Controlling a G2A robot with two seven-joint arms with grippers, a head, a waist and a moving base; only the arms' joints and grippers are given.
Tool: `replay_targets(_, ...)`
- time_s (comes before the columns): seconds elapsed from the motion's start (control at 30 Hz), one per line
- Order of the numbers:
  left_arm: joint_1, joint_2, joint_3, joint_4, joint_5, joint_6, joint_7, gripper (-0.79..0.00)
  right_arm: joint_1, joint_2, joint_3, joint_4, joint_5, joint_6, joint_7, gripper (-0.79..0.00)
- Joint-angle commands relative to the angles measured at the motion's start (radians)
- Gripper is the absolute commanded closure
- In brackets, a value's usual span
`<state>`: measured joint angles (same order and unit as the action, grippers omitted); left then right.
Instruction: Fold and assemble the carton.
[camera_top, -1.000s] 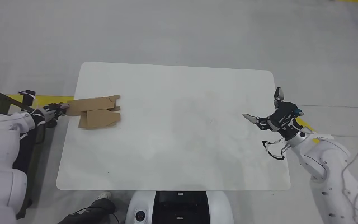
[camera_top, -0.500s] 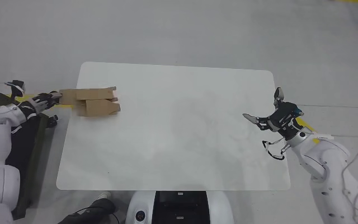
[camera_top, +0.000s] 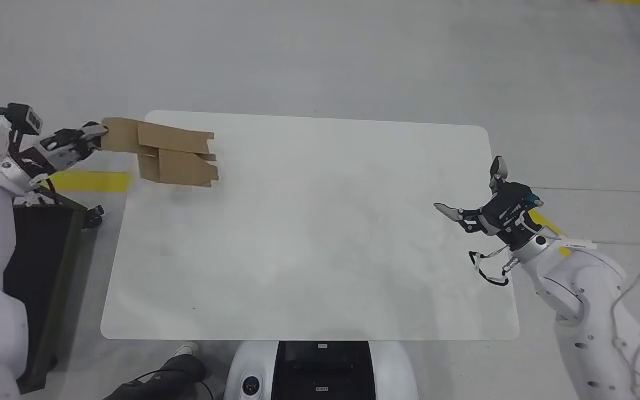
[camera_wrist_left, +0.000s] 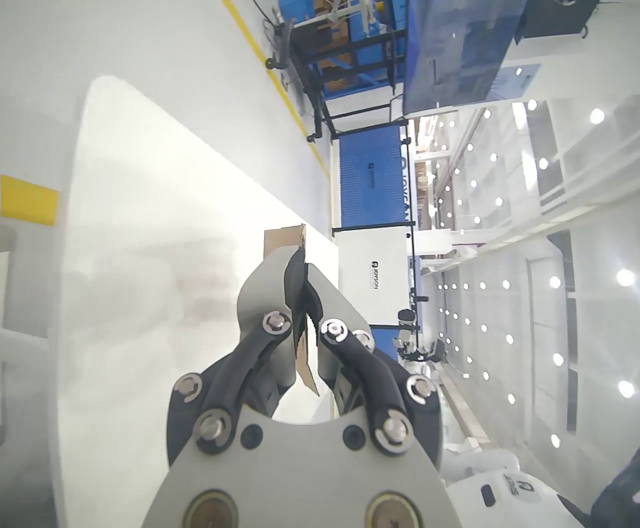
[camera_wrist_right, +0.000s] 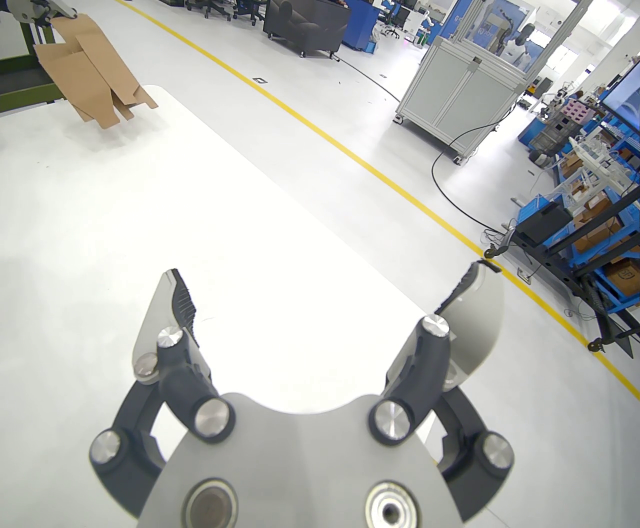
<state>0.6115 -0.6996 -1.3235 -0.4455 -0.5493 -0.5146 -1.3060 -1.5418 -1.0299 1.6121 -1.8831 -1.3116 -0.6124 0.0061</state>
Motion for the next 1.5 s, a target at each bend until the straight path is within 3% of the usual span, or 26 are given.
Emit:
replay_targets(0.0, 0.018, 0.002, -0.009, -0.057, -0.04, 0.015, -0.015, 0.0, 0.0, 0.0, 0.0, 0.0, 0.0, 0.0, 0.0, -0.785)
replay_targets(0.23, 0.085, 0.003, -0.027, -0.259, -0.165, 0.06, -0.06, 0.0, 0.0, 0.0, 0.0, 0.0, 0.0, 0.0, 0.0, -0.785)
replay_targets(0.57, 0.107, -0.037, 0.025, -0.444, -0.307, 0.106, -0.105, 0.0, 0.0, 0.0, 0.0, 0.0, 0.0, 0.0, 0.0, -0.785)
replay_targets(0.8, 0.045, -0.078, 0.095, -0.462, -0.356, 0.137, -0.092, 0.0, 0.0, 0.0, 0.0, 0.0, 0.0, 0.0, 0.0, -0.785)
replay_targets(1.03, -0.016, -0.118, 0.153, -0.409, -0.418, 0.182, -0.141, 0.0, 0.0, 0.0, 0.0, 0.0, 0.0, 0.0, 0.0, -0.785)
replay_targets(1.47, -0.016, -0.118, 0.153, -0.409, -0.418, 0.182, -0.141, 0.0, 0.0, 0.0, 0.0, 0.0, 0.0, 0.0, 0.0, -0.785)
